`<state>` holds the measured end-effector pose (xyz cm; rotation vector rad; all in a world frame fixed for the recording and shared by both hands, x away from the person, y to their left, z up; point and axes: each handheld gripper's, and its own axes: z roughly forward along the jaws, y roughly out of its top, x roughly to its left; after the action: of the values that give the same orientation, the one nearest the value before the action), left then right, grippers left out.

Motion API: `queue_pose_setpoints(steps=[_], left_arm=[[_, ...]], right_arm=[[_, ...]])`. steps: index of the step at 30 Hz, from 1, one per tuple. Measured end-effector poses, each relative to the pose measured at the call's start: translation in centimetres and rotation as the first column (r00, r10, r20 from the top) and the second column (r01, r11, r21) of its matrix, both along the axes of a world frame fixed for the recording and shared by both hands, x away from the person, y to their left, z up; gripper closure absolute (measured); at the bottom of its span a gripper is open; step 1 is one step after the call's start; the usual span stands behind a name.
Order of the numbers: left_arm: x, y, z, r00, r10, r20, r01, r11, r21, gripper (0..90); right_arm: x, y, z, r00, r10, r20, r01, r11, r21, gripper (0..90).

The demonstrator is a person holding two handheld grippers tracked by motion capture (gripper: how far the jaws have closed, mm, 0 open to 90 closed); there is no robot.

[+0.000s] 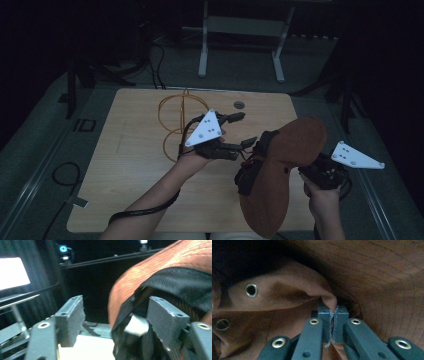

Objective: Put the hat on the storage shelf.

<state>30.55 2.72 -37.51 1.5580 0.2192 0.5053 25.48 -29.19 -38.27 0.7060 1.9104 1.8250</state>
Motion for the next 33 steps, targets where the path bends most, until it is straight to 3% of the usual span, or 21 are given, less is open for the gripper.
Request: queue_pose_setpoints(steps=[6,14,23,29,33], left_arm=[[-0.9,2.2,-0.4,0.9992,0.04,-0.009,-0.04,0.9991,0.011,20.8],[-2.7,6.0,-2.8,0.9897,0.134,-0.051,-0.13,0.9896,0.061,7.7],[-4.0,10.9,-6.0,0.9666,0.235,-0.103,-0.224,0.9684,0.11,3.5],[-5.1,13.2,-8.9,0.9511,0.288,-0.112,-0.266,0.9477,0.176,3.6],[-6.0,14.6,-11.2,0.9359,0.32,-0.147,-0.291,0.9379,0.188,3.6]], right_arm=[[0.3,-0.5,0.8,0.9995,-0.029,0.01,0.029,0.9996,0.005,87.8],[1.8,-0.5,3.1,0.9973,-0.06,0.042,0.059,0.9981,0.018,87.8],[4.2,0.5,4.6,0.9969,-0.066,0.043,0.065,0.9977,0.018,87.8],[6.2,1.7,5.1,0.9971,-0.072,0.026,0.071,0.9973,0.017,87.7],[7.4,2.5,5.6,0.9972,-0.073,0.019,0.072,0.9973,0.014,87.7]])
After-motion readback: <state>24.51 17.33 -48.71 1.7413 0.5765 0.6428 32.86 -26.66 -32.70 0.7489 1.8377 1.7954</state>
